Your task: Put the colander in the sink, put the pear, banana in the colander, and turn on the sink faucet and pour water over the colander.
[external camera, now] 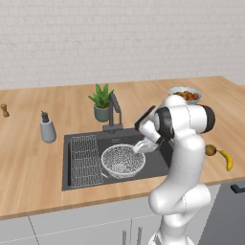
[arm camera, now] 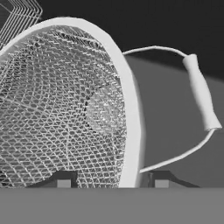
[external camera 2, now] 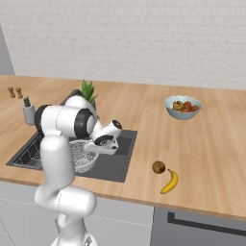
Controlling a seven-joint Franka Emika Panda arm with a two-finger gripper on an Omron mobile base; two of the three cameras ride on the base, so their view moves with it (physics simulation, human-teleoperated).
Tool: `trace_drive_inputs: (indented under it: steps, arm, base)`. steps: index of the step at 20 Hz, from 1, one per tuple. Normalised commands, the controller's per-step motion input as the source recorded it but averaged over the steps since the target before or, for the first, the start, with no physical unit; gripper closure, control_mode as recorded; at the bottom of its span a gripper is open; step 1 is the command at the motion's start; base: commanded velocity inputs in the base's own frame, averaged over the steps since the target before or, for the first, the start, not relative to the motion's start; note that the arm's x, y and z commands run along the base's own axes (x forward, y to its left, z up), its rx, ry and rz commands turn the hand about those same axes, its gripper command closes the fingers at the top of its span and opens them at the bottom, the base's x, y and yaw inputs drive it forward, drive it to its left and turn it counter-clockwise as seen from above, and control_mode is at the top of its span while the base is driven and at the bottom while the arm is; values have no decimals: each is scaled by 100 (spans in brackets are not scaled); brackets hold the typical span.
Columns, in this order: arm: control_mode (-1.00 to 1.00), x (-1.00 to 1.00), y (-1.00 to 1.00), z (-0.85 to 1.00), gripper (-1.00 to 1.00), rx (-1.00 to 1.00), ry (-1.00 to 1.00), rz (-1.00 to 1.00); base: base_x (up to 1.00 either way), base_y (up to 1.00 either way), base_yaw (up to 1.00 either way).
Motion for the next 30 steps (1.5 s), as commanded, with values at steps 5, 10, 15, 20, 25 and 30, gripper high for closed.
trace_drive_inputs:
  steps: [5, 10, 15, 20, 25, 30]
  arm:
    - [-100, -11, -8, 51, -100, 4, 0, -6]
    - [-100, -32, -61, 97, -100, 2, 0, -12]
    - [-100, -55, -56, 86, -100, -9, 3, -18]
    - [-100, -70, -54, 81, -100, -25, 13, -10]
    - [-100, -74, -60, 65, -100, -23, 13, -4]
    - [-100, -63, -84, 22, -100, -20, 4, -3]
  base:
    - [0, 0, 0]
    - [0, 0, 0]
    - [0, 0, 0]
    - [0, 0, 0]
    - [0, 0, 0]
    - [0, 0, 0]
